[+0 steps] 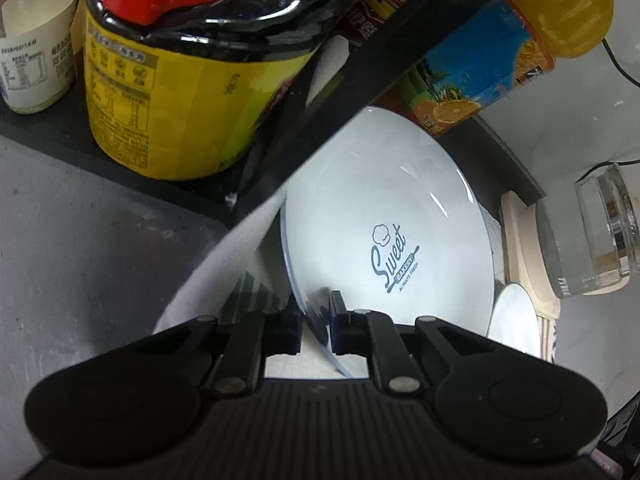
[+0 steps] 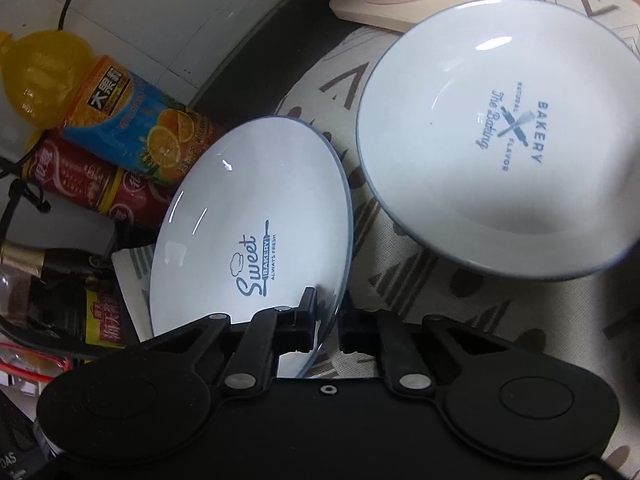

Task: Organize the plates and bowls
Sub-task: 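Close both tools on the 'Sweet' plate rim and lift it, then carry the 'Sweet' plate over the flower-pattern plate and lower it on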

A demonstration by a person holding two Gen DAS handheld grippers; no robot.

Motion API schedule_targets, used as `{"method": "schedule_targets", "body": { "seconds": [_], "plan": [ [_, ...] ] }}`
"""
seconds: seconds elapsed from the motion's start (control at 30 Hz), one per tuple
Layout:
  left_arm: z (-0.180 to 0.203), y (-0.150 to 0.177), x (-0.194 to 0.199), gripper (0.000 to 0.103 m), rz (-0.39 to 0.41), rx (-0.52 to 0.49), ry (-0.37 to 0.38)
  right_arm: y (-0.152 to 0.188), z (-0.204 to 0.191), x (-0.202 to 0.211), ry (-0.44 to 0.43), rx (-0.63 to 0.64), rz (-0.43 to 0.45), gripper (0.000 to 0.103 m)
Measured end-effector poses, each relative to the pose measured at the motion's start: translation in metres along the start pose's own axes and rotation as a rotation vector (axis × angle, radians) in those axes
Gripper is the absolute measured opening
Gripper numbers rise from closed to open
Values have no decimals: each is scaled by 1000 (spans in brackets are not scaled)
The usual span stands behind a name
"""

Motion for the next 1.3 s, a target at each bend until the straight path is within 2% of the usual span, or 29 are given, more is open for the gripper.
{"method": "schedule_targets", "body": {
  "seconds": [0.07,0.17,0.4,0.57,0.93,1.3],
  "plan": [
    [4,3,6,11,20,-41,-15,2,-9,9,63,86,39,11],
    [5,7,17,12,33,-57,-33,9,-15,19,97,144,48,12],
    [9,20,34,12,38,-85,-38,17,-13,34,91,163,62,12],
    [14,27,41,12,41,-94,-22,25,-14,49,100,193,104,12],
    [18,51,82,12,71,-129,-12,50,-12,79,83,183,128,13],
    [5,98,107,12,115,-78,-36,83,-3,103,53,244,111,13]
  ]
}}
Point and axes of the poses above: each gripper's, at about its wrist camera, not at the fingertips, and x roughly against the way its jaws point, z to its right, y to its underside, the point moved 9 cm from there along -x, roughly the way its jaws point, and after that the axes turned 7 degrees about -z, right-handed, at the moved point
